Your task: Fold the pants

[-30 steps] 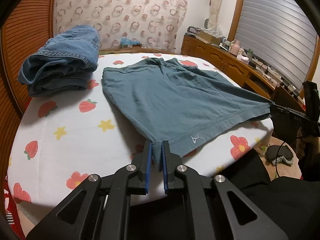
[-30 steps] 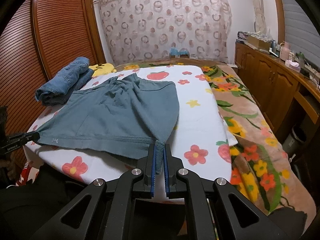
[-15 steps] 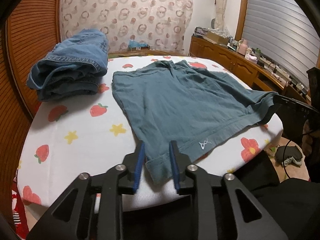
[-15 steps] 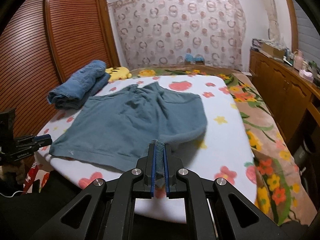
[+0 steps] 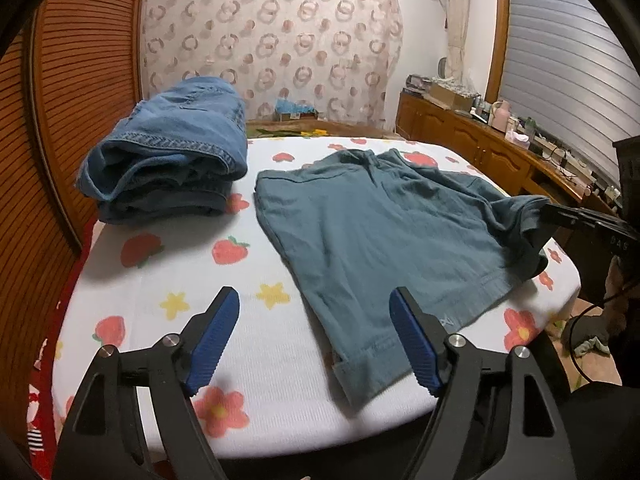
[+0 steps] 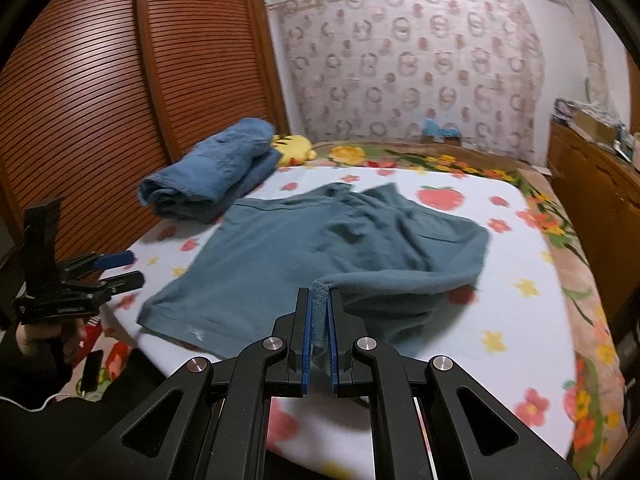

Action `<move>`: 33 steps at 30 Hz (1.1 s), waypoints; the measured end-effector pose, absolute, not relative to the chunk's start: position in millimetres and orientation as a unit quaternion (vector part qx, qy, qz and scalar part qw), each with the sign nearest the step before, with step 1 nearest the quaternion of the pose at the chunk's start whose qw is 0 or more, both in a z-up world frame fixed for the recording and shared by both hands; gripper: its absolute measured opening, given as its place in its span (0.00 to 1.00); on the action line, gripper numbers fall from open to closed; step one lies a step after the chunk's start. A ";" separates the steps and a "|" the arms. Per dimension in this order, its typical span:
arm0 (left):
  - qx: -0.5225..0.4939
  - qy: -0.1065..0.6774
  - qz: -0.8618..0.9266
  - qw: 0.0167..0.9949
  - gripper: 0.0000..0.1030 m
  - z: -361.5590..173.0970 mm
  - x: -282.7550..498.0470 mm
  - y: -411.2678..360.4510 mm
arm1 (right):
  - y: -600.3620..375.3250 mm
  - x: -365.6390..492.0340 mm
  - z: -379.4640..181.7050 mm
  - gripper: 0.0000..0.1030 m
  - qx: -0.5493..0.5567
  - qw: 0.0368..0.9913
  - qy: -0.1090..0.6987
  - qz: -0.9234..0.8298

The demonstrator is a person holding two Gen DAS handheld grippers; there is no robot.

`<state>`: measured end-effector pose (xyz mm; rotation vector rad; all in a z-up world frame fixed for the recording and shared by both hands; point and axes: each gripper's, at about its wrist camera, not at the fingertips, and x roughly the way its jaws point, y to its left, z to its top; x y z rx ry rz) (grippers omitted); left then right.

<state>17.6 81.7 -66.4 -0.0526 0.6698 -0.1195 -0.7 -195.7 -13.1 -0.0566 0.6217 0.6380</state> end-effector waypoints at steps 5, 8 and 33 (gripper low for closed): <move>-0.021 0.320 -0.039 0.947 0.76 -64.3 18.5 88.2 | -180.4 7.9 -15.5 0.07 -0.036 0.889 0.295 0.348; -0.014 0.311 -0.027 0.950 0.76 -63.0 18.3 91.6 | -173.2 13.5 -17.9 0.07 -0.039 0.879 0.296 0.371; -0.013 0.322 -0.084 0.943 0.76 -61.9 47.4 48.2 | -266.2 72.1 -46.5 0.36 -0.036 0.897 0.299 0.323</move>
